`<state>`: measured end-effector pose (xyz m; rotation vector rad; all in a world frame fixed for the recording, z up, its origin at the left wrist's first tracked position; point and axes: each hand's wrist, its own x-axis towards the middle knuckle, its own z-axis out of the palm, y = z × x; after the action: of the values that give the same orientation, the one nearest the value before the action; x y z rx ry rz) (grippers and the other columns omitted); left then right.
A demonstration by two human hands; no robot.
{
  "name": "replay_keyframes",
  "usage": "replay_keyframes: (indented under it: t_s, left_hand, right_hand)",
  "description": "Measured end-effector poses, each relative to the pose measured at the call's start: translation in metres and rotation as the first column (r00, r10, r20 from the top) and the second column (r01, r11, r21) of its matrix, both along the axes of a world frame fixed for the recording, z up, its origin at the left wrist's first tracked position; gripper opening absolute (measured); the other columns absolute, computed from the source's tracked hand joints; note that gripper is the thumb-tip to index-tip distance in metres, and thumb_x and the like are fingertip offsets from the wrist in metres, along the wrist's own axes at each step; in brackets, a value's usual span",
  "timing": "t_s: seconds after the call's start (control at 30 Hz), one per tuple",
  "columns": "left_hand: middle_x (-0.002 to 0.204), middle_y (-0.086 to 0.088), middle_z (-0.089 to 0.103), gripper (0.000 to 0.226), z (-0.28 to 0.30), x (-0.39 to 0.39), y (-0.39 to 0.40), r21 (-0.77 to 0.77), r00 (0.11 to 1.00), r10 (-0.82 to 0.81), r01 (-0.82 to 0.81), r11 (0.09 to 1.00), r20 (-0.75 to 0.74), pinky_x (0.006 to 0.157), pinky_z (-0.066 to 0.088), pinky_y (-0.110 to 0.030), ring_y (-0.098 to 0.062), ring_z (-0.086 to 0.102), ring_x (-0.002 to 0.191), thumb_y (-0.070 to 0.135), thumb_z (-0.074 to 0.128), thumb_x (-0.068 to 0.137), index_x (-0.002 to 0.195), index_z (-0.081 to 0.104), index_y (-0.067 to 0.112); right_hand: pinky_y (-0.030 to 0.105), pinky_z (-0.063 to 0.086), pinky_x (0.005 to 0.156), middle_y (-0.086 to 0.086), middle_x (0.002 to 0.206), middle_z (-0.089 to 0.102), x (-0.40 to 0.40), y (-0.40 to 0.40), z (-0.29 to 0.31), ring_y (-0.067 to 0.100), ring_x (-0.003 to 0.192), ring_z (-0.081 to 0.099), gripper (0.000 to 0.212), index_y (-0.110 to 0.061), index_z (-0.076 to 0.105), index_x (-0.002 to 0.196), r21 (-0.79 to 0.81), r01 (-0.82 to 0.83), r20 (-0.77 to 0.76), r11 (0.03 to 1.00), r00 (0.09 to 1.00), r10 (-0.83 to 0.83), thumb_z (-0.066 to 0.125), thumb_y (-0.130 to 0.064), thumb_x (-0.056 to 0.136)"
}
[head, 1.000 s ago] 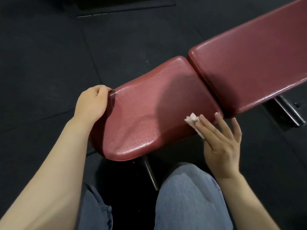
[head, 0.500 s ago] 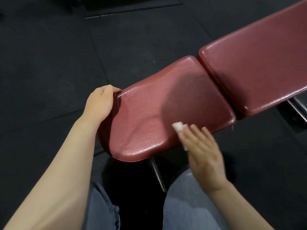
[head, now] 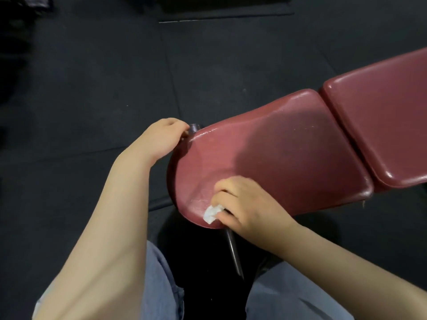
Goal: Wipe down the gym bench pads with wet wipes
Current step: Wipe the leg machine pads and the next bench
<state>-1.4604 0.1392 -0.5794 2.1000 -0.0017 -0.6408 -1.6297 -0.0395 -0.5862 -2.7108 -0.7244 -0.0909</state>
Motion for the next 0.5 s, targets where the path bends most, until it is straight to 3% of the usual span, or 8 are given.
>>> replay_keyframes:
  t_s: [0.07,0.17,0.23,0.33,0.4,0.43,0.5]
  left_hand:
    - [0.103,0.011,0.071,0.032,-0.004,0.002,0.013,0.03,0.999,-0.033,0.034,0.999,-0.023,0.102,0.044,-0.035,-0.012,0.064,0.104,0.047,0.048,0.085,0.095,0.072,0.028]
    - [0.104,0.01,0.071,0.034,-0.006,0.004,0.026,0.009,0.997,-0.044,0.044,0.999,-0.061,0.087,0.042,-0.024,-0.008,0.063,0.103,0.04,0.042,0.095,0.103,0.072,0.026]
    - [0.104,0.007,0.071,0.036,-0.007,0.004,0.028,0.004,0.996,-0.02,0.021,1.0,-0.085,0.081,0.042,-0.022,-0.009,0.064,0.101,0.037,0.036,0.097,0.1,0.07,0.028]
    - [0.106,0.004,0.07,0.039,-0.011,0.003,0.028,0.004,0.996,0.048,-0.047,0.999,-0.077,0.099,0.047,-0.035,-0.015,0.066,0.101,0.038,0.032,0.092,0.093,0.069,0.029]
    - [0.104,0.002,0.071,0.042,-0.01,0.003,0.026,0.007,0.995,0.086,-0.085,0.996,-0.05,0.103,0.046,-0.038,-0.018,0.066,0.101,0.036,0.029,0.093,0.091,0.07,0.027]
    - [0.103,0.0,0.072,0.045,-0.009,0.004,0.025,0.002,0.995,0.097,-0.097,0.995,-0.039,0.101,0.046,-0.038,-0.019,0.067,0.1,0.035,0.028,0.094,0.09,0.072,0.025]
    - [0.098,-0.003,0.075,0.05,-0.007,0.007,0.022,-0.027,0.991,0.129,-0.13,0.991,-0.025,0.097,0.049,-0.039,-0.023,0.067,0.099,0.036,0.026,0.093,0.089,0.073,0.019]
  right_hand:
    - [0.038,0.043,0.068,-0.004,0.081,0.054,0.007,0.004,0.004,0.02,0.075,0.051,0.016,-0.022,0.066,0.079,-0.078,0.065,0.008,0.995,0.998,-0.064,0.053,-0.029,0.086]
    - [0.035,0.04,0.062,-0.002,0.07,0.051,0.013,0.012,0.002,0.02,0.065,0.044,0.011,-0.018,0.058,0.075,-0.115,-0.205,-0.048,0.972,0.979,0.2,0.057,-0.016,0.086]
    - [0.032,0.036,0.064,-0.001,0.07,0.053,0.028,0.016,0.003,0.02,0.066,0.043,0.014,-0.017,0.057,0.076,-0.085,-0.374,-0.087,0.924,0.926,0.367,0.055,-0.018,0.09]
    - [0.033,0.043,0.069,0.0,0.078,0.059,0.055,0.037,0.002,0.022,0.072,0.052,0.016,-0.017,0.062,0.082,-0.097,-0.504,-0.153,0.858,0.86,0.487,0.05,-0.022,0.092]
    - [0.04,0.046,0.07,0.001,0.089,0.061,0.08,0.058,0.004,0.025,0.082,0.056,0.013,-0.02,0.059,0.088,-0.204,-0.497,-0.252,0.843,0.859,0.446,0.047,-0.021,0.093]
    - [0.038,0.043,0.068,0.002,0.095,0.061,0.096,0.065,0.005,0.025,0.086,0.056,0.01,-0.021,0.056,0.089,-0.29,-0.421,-0.269,0.859,0.898,0.349,0.047,-0.022,0.094]
    - [0.035,0.034,0.064,0.005,0.103,0.062,0.134,0.07,0.012,0.026,0.087,0.057,0.01,-0.019,0.052,0.094,-0.4,-0.124,-0.13,0.908,0.989,0.078,0.048,-0.028,0.098]
